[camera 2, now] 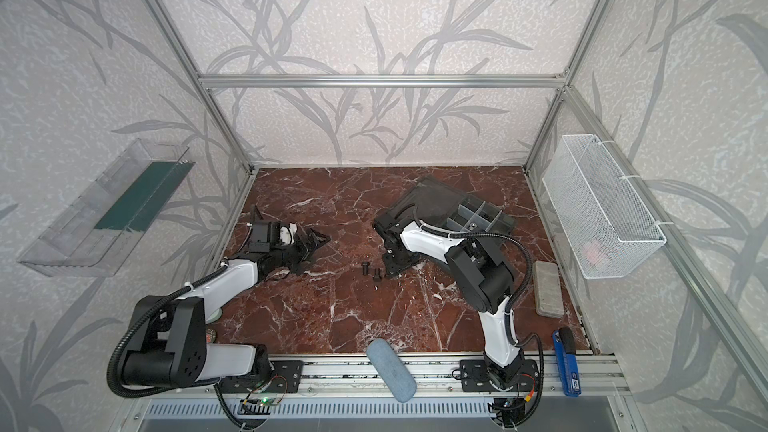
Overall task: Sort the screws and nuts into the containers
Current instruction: 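Lower the right gripper beside the black bolts and close on the nut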
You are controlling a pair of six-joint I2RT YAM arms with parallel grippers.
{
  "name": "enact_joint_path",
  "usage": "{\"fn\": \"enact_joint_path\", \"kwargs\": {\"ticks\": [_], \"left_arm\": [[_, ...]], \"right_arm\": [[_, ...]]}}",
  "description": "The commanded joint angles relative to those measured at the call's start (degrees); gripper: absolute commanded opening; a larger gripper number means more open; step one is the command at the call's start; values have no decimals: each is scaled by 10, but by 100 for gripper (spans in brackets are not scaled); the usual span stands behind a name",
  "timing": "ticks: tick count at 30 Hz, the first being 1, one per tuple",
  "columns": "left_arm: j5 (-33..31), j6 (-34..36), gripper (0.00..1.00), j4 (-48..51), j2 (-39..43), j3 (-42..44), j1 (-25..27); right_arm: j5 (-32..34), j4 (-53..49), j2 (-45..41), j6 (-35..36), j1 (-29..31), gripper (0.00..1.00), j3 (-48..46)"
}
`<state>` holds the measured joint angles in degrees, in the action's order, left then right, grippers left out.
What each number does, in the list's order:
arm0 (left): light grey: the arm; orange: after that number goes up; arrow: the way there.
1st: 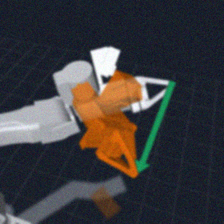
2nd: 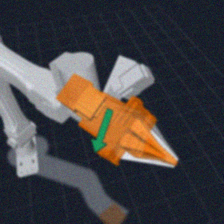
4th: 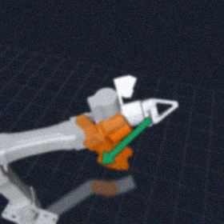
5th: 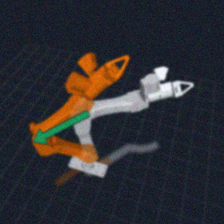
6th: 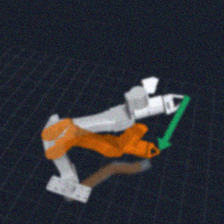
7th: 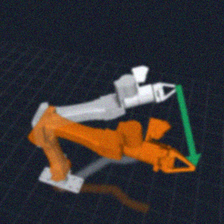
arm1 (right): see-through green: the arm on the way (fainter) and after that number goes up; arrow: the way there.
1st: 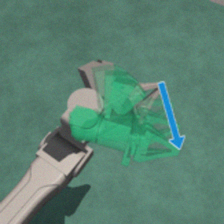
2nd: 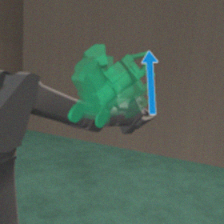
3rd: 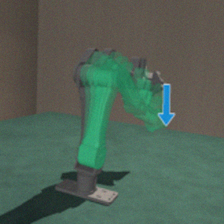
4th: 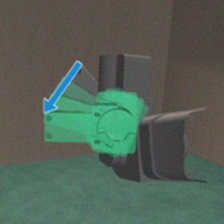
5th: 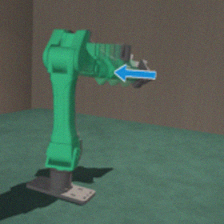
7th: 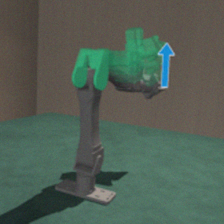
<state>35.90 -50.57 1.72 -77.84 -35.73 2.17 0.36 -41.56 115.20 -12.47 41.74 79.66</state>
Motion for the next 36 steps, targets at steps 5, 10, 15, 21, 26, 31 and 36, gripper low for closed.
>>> {"fn": "enact_joint_path", "kwargs": {"ticks": [5,10,15,21,26,31,36], "left_arm": [[-1,4,99,-2,1,-5,-2],[-1,4,100,-3,1,-5,-2],[-2,4,99,-3,2,-4,-2],[-2,4,99,-3,1,-4,-2],[-1,4,99,-4,-1,-4,-2],[-1,4,100,-4,-1,-4,-2],[-1,3,100,-4,0,-4,-2]], "right_arm": [[-4,9,30,-5,8,49,9],[-8,13,38,-5,12,47,11],[-11,14,51,-3,15,42,19],[-5,8,61,0,18,38,24],[1,1,60,2,19,34,23],[10,-9,54,6,19,33,22],[13,-12,54,9,19,31,18]]}}
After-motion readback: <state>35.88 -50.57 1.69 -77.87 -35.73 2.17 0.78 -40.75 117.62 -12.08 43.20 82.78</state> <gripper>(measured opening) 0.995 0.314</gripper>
